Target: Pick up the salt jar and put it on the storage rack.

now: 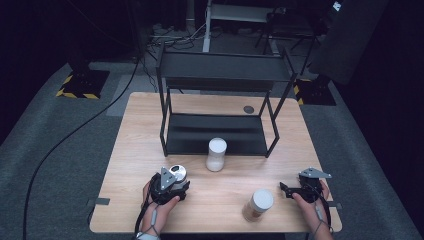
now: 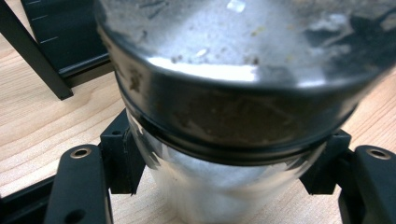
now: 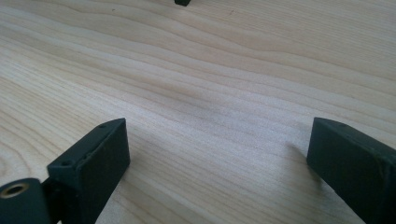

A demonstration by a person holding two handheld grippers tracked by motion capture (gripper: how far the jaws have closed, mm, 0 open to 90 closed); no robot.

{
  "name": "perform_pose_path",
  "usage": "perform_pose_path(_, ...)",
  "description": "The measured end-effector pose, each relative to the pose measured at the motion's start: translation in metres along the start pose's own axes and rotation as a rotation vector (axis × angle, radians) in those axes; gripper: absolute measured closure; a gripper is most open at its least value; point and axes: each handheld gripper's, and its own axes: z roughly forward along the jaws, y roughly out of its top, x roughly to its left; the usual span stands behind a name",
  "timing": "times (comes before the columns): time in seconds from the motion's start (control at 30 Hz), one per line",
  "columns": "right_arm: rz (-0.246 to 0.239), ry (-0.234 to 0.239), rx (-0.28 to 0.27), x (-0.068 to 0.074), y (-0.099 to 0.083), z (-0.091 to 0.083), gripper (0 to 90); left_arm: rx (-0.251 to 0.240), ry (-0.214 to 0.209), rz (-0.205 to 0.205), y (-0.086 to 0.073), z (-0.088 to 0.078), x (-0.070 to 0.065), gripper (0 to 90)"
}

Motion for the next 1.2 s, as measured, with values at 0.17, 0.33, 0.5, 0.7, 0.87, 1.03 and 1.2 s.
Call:
perform_pose_path(0.17,0.0,0.0,0.0,0.0,0.0,0.0,5.7,0.014,0.001,-0.008,0.004,0.0,0.0,29.6)
perform_pose_path(0.33,-0.001,0.002,0.001,0.0,0.0,0.0,5.3,0.031,-0.011,-0.016,0.013,0.0,0.001,29.7)
perform_pose_path(0.5,-0.001,0.002,0.001,0.0,0.0,0.0,5.2,0.028,-0.013,-0.006,0.023,-0.003,0.0,29.7)
perform_pose_path(0.7,-0.001,0.002,0.001,0.0,0.0,0.0,5.2,0.028,-0.017,0.007,0.037,-0.006,0.001,29.6)
perform_pose_path(0.87,-0.001,0.002,0.001,0.0,0.0,0.0,5.2,0.021,-0.02,0.019,0.049,-0.008,0.004,29.7)
perform_pose_path(1.03,-0.001,0.002,0.001,0.0,0.0,0.0,5.2,0.011,-0.024,0.019,0.06,-0.008,0.01,29.6)
perform_pose_path(1.2,-0.001,0.001,0.001,0.0,0.0,0.0,5.2,0.002,-0.027,0.025,0.071,-0.005,0.013,29.7)
